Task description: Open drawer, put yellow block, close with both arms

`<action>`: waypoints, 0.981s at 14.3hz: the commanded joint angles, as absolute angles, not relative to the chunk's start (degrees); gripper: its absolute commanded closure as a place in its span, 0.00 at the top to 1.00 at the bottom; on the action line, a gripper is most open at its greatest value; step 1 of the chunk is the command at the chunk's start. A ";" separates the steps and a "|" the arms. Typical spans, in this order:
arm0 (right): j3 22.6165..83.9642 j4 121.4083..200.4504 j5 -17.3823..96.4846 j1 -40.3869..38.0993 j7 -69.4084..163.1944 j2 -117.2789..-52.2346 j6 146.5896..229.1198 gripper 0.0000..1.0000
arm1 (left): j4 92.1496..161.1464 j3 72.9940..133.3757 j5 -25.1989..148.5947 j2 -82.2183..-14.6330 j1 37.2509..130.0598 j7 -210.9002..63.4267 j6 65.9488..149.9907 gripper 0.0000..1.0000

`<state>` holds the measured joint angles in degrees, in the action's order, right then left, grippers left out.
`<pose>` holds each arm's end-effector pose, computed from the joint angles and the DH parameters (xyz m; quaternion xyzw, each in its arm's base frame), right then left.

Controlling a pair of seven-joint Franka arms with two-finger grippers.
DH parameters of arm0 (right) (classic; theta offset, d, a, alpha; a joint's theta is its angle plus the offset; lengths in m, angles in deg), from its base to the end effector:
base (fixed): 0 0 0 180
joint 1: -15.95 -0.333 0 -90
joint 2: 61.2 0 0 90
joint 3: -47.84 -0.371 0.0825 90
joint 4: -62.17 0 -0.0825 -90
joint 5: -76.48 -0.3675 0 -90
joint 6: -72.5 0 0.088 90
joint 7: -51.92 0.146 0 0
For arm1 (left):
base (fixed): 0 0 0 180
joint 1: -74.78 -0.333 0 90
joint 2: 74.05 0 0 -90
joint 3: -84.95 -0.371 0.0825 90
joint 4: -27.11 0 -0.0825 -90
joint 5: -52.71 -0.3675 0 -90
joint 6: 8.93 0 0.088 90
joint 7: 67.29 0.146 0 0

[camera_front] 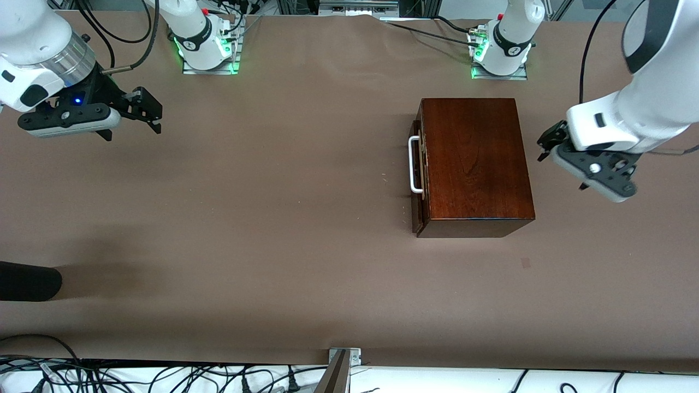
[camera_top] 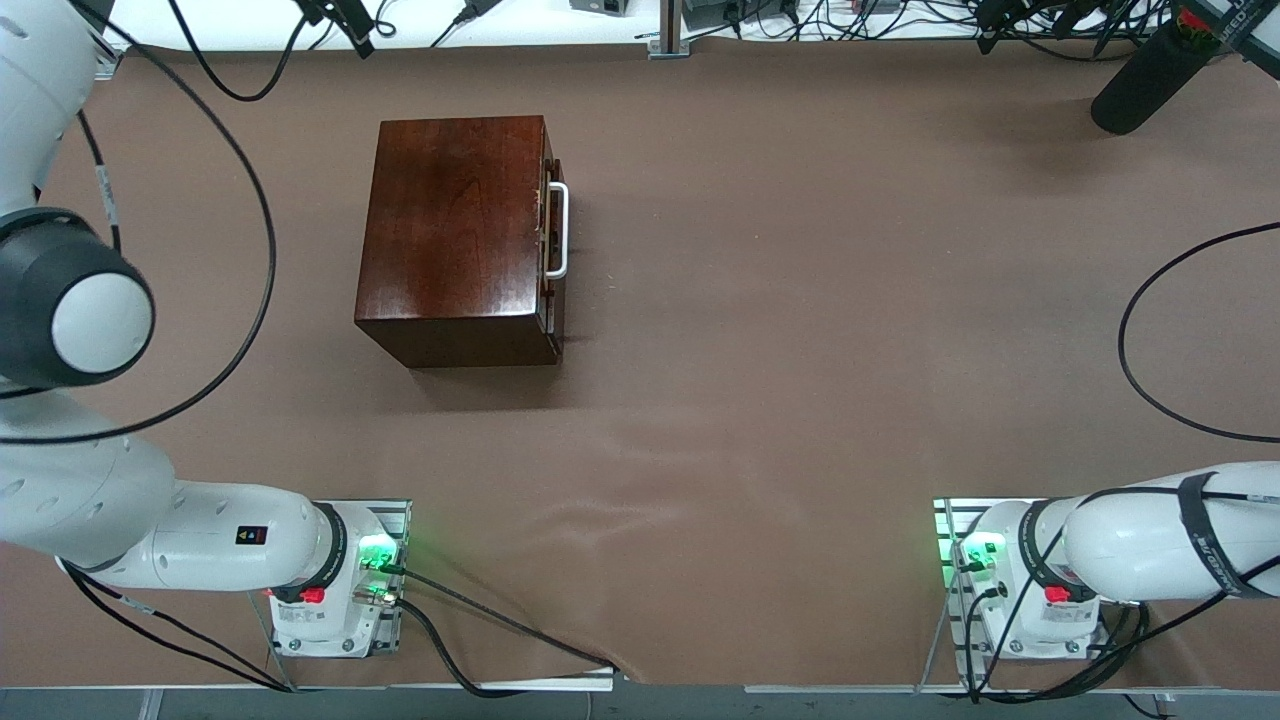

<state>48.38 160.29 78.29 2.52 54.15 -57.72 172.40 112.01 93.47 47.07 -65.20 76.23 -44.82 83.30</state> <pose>0.5213 0.1150 0.6236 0.9943 0.0948 0.0475 0.0092 0.5890 -0.0821 0.5982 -0.9589 0.2808 0.0164 0.0362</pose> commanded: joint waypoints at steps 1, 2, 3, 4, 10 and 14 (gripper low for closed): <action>48.02 159.03 77.89 3.03 54.74 -58.13 171.46 1.00 | 120.96 89.97 48.57 -73.06 76.54 -54.85 86.96 1.00; 48.02 159.03 77.89 3.03 54.74 -58.13 171.46 1.00 | 123.33 89.61 49.01 -75.26 76.45 -59.50 87.39 1.00; 48.02 159.03 77.89 3.03 54.74 -58.13 171.46 1.00 | 124.92 89.61 49.80 -76.23 76.45 -64.34 88.36 1.00; 48.02 159.03 77.89 3.03 54.74 -58.13 171.46 1.00 | 125.19 89.43 49.98 -76.42 76.45 -69.95 88.63 1.00; 48.10 159.03 77.89 3.03 54.74 -58.13 171.37 1.00 | 127.48 88.29 49.98 -77.39 76.01 -75.11 88.45 1.00; 48.10 159.03 77.89 3.04 54.74 -58.13 171.37 1.00 | 126.08 87.85 50.24 -75.99 76.19 -75.20 87.32 1.00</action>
